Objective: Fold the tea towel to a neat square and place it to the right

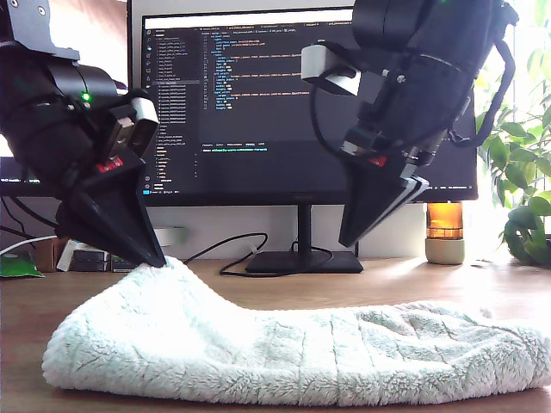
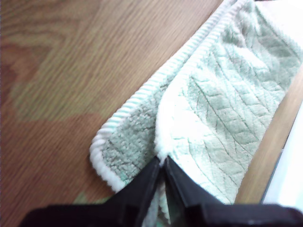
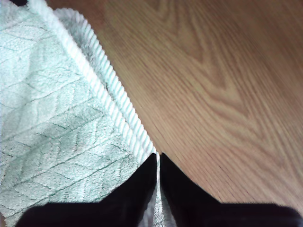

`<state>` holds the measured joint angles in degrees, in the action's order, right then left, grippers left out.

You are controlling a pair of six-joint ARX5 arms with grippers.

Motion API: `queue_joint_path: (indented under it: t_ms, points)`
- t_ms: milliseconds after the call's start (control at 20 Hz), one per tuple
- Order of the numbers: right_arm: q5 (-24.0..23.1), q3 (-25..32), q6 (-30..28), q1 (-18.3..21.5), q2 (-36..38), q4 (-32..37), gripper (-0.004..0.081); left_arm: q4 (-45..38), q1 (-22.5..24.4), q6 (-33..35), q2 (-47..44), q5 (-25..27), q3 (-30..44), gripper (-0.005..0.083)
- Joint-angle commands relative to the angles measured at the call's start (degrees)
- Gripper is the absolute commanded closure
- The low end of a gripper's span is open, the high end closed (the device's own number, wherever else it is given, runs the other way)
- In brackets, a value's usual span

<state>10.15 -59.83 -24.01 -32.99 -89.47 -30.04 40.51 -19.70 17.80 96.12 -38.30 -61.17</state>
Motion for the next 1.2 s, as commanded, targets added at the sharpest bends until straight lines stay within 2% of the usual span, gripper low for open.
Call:
queue_joint_path:
  t_ms: [0,200,500,850,900,1050,1150]
  points:
    - [0.42,0.48,0.07,0.04,1.18,0.26,0.0781,-0.39,0.22,1.64,-1.18,-2.25,-0.11,0.0797]
    - [0.42,0.48,0.04,0.07,1.16,0.22,0.0781,-3.02,0.66,2.12,-1.97,-2.4,-0.15,0.0797]
    - [0.42,0.48,0.04,0.07,1.16,0.24,0.0781,-4.24,1.33,1.88,-1.6,4.35,-0.13,0.0797]
    - [0.44,0.48,0.07,0.04,1.16,0.22,0.0781,-4.55,-0.28,-0.02,1.51,3.82,-0.13,0.0797]
    - [0.48,0.48,0.07,0.02,1.16,0.17,0.0781,-4.33,-0.96,-0.02,2.82,3.91,-0.13,0.0784]
    - [1.95,0.48,0.09,0.02,1.16,-0.04,0.0781,-5.31,-2.84,0.04,5.73,6.47,-0.13,0.0651]
    - [2.78,0.48,0.09,0.02,1.16,-0.39,0.0781,-6.69,-3.15,0.02,6.32,10.49,-0.13,0.0642]
